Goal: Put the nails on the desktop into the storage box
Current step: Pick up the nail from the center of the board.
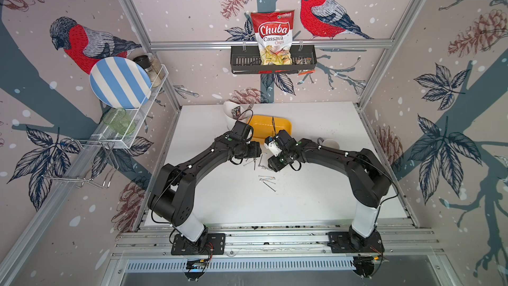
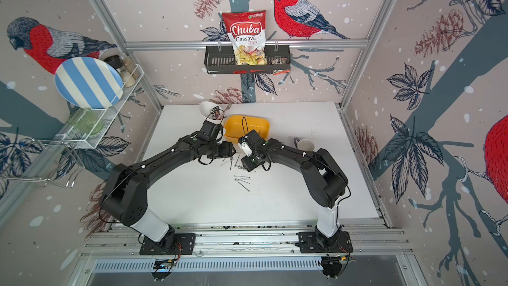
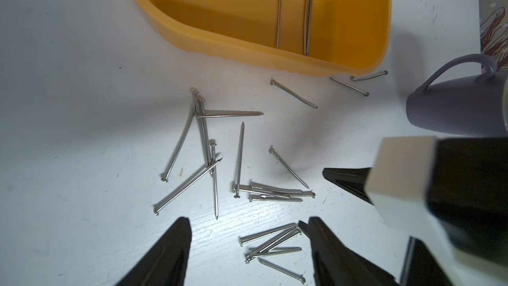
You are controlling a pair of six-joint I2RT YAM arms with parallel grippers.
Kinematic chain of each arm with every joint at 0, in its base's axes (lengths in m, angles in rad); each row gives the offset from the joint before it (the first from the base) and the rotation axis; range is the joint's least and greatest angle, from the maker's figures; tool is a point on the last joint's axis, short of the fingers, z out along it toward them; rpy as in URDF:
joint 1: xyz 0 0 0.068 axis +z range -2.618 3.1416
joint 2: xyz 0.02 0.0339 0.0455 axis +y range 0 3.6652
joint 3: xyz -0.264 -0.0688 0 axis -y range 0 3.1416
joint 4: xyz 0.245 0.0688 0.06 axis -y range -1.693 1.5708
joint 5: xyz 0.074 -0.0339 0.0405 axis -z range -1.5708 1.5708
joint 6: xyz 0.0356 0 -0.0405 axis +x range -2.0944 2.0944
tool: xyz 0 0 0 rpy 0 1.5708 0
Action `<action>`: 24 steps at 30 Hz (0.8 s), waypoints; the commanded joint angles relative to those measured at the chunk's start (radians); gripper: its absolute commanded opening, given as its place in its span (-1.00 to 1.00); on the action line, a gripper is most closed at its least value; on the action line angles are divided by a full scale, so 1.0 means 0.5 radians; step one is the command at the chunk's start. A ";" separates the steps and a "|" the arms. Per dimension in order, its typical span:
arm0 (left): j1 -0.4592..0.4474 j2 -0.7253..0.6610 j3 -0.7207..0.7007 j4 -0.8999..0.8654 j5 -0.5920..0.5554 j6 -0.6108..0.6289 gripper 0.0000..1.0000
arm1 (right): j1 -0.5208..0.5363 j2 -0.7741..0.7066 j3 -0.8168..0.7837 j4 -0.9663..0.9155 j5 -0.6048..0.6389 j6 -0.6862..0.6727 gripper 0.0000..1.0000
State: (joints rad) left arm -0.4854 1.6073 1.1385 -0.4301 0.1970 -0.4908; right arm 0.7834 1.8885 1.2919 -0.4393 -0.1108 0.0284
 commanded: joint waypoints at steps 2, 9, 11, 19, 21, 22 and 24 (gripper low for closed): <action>0.001 -0.059 -0.027 0.029 -0.063 0.009 0.41 | 0.013 0.112 0.139 -0.089 0.191 0.049 0.13; 0.005 -0.125 -0.140 0.056 -0.045 0.012 0.43 | 0.034 0.279 0.317 -0.182 0.225 0.057 0.08; 0.004 -0.168 -0.186 0.071 -0.050 -0.005 0.43 | 0.043 0.302 0.331 -0.195 0.229 0.052 0.07; 0.017 -0.171 -0.204 0.066 -0.026 0.015 0.48 | 0.049 0.351 0.352 -0.221 0.255 0.048 0.01; 0.017 -0.175 -0.203 0.073 -0.019 0.009 0.48 | 0.047 0.365 0.352 -0.221 0.257 0.038 -0.01; 0.017 -0.174 -0.203 0.080 -0.017 0.006 0.48 | 0.046 0.373 0.349 -0.218 0.257 0.035 -0.02; 0.020 -0.168 -0.206 0.085 -0.011 0.000 0.49 | 0.047 0.385 0.339 -0.214 0.252 0.029 -0.04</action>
State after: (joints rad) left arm -0.4808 1.5192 1.0294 -0.4053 0.1841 -0.4934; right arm 0.8055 2.0735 1.4620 -0.5320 0.0051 0.0517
